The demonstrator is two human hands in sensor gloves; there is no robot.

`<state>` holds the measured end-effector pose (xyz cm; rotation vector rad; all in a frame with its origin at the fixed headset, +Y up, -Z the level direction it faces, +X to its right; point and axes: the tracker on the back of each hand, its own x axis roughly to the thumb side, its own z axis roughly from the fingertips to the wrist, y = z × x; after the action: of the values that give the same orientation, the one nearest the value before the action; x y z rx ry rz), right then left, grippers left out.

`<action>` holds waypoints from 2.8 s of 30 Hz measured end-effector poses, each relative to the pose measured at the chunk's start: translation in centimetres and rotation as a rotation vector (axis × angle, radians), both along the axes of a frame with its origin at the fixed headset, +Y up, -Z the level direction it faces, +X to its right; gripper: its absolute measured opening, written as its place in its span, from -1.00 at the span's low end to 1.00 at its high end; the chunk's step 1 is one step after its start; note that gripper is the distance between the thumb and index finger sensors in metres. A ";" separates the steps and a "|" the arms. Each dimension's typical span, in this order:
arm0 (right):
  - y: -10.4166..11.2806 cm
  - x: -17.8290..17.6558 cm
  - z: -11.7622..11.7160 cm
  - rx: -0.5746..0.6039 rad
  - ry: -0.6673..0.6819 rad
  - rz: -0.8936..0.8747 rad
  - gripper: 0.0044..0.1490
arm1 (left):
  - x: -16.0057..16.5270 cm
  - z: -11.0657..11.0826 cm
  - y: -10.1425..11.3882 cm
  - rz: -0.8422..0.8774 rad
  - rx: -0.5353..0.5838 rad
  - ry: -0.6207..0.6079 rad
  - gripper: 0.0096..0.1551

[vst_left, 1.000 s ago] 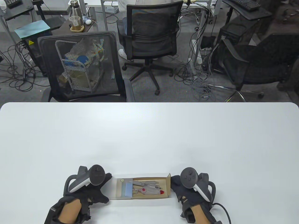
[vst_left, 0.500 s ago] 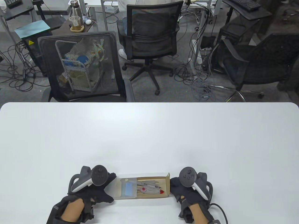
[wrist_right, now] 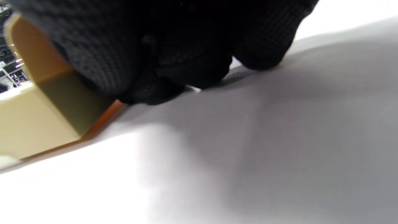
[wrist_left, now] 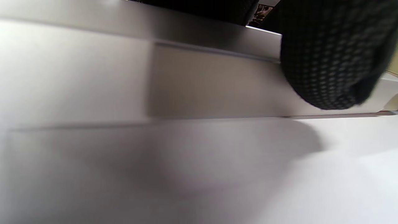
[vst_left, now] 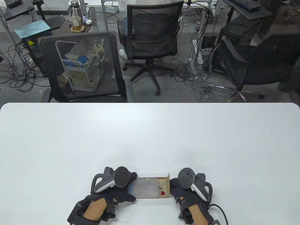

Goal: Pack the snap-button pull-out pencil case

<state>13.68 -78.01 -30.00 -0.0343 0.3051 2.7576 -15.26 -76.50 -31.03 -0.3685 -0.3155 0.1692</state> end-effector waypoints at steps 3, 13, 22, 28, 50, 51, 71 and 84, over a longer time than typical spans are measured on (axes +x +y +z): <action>0.0 -0.1 0.1 0.008 0.004 0.010 -0.57 | 1.3 -0.2 0.0 -0.007 -0.009 0.000 0.15; 0.1 -0.5 0.1 0.022 0.014 0.034 -0.57 | 3.1 -0.1 0.1 -0.032 -0.005 -0.015 0.16; 0.6 -0.5 -0.1 -0.019 -0.022 -0.084 -0.41 | 2.5 0.1 -0.3 0.020 0.003 -0.025 0.16; 0.0 -1.4 -0.5 -0.025 -0.068 -0.173 -0.31 | 2.5 0.1 -0.3 0.020 0.005 -0.027 0.16; 0.4 -3.7 -1.7 -0.077 -0.174 0.022 -0.24 | 2.6 0.2 -0.3 0.009 0.004 -0.029 0.16; 0.4 -3.8 -1.7 -0.072 -0.174 0.027 -0.25 | 2.6 0.2 -0.3 0.011 0.003 -0.029 0.16; 0.2 -4.2 -1.0 0.018 -0.176 0.054 -0.26 | 2.6 0.2 0.0 -0.018 -0.020 -0.031 0.18; 0.2 -3.9 -0.8 0.038 -0.184 0.023 -0.25 | -6.9 3.5 7.6 -0.011 0.278 0.294 0.16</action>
<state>9.79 -77.85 -30.83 -0.2810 0.2034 2.7570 -22.12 -68.88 -27.54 -0.0677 -0.0442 0.1643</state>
